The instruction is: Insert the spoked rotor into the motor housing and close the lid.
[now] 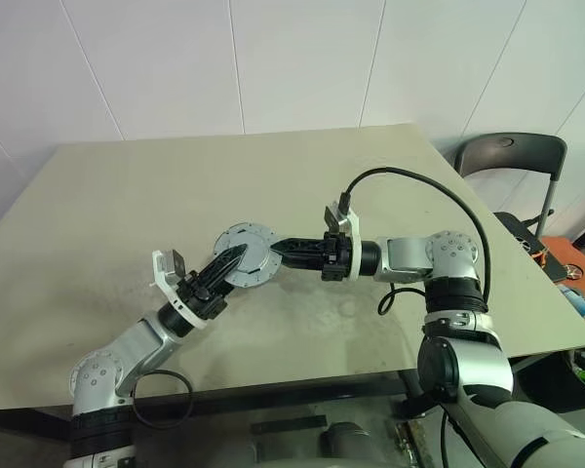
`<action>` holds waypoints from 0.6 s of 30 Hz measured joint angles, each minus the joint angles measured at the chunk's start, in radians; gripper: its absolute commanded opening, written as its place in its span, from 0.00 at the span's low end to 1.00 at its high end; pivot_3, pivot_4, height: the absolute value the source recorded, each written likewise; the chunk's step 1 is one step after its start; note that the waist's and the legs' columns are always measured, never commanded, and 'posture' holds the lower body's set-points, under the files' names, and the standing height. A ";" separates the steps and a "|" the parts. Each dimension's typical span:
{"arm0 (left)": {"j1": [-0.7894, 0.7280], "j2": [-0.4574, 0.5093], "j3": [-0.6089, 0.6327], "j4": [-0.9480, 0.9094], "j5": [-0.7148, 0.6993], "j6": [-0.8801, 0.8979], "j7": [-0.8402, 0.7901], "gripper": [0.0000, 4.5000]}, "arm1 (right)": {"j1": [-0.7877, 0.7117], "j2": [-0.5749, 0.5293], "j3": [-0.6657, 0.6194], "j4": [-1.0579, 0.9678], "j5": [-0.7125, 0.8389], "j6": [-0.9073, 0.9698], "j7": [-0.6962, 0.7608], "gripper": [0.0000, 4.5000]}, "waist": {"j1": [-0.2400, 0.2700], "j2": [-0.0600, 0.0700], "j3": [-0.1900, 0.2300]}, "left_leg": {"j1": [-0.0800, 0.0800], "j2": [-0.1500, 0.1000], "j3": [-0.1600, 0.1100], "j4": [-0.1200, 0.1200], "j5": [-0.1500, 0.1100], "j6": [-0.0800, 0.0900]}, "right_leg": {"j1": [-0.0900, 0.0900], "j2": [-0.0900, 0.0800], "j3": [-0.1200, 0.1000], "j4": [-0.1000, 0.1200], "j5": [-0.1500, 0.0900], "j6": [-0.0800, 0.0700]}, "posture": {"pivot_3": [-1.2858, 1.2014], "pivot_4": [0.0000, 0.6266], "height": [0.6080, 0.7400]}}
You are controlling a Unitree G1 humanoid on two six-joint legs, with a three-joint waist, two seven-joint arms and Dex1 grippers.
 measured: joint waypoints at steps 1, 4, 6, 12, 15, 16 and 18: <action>0.001 0.001 0.000 0.000 -0.002 -0.002 0.000 0.50 | 0.002 0.002 0.000 -0.007 -0.002 0.000 0.000 0.29 | 0.000 0.000 0.000 | 0.000 0.000 0.000 0.000 0.000 0.000 | 0.000 0.000 0.000 0.000 0.000 0.000 | 0.52 0.00 1.00; 0.004 0.006 0.000 0.000 -0.006 -0.003 -0.003 0.50 | 0.006 0.010 -0.005 -0.020 -0.008 -0.002 0.000 0.29 | 0.000 0.000 0.000 | 0.000 0.000 0.000 0.000 0.000 0.000 | 0.000 0.000 0.000 0.000 0.000 0.000 | 0.52 0.00 1.00; 0.005 0.012 0.000 -0.002 -0.009 -0.004 -0.003 0.50 | 0.010 0.015 -0.008 -0.026 -0.010 -0.002 0.000 0.29 | 0.000 0.000 0.000 | 0.000 0.000 0.000 0.000 0.000 0.000 | 0.000 0.000 0.000 0.000 0.000 0.000 | 0.52 0.00 1.00; 0.015 0.021 -0.001 -0.005 -0.013 -0.004 -0.003 0.50 | 0.023 0.028 -0.015 -0.039 -0.019 -0.002 0.001 0.45 | 0.000 0.000 0.000 | 0.000 0.000 0.000 0.000 0.000 0.000 | 0.000 0.000 0.000 0.000 0.000 0.000 | 0.52 0.00 1.00; 0.032 0.034 0.002 -0.006 -0.013 -0.007 -0.002 0.50 | 0.024 0.022 -0.029 -0.043 -0.027 -0.002 0.001 0.66 | 0.000 0.000 0.000 | 0.000 0.000 0.000 0.000 0.000 0.000 | 0.000 0.000 0.000 0.000 0.000 0.000 | 0.52 0.00 1.00; 0.041 0.041 0.003 -0.006 -0.013 -0.007 0.000 0.50 | 0.024 0.018 -0.041 -0.044 -0.031 -0.004 0.001 0.73 | 0.000 0.000 0.000 | 0.000 0.000 0.000 0.000 0.000 0.000 | 0.000 0.000 0.000 0.000 0.000 0.000 | 0.52 0.00 1.00; 0.055 0.043 0.005 -0.006 -0.013 -0.008 0.003 0.50 | 0.024 0.005 -0.046 -0.044 -0.041 -0.004 0.003 0.89 | 0.000 0.000 0.000 | 0.000 0.000 0.000 0.000 0.000 0.000 | 0.000 0.000 0.000 0.000 0.000 0.000 | 0.52 0.00 1.00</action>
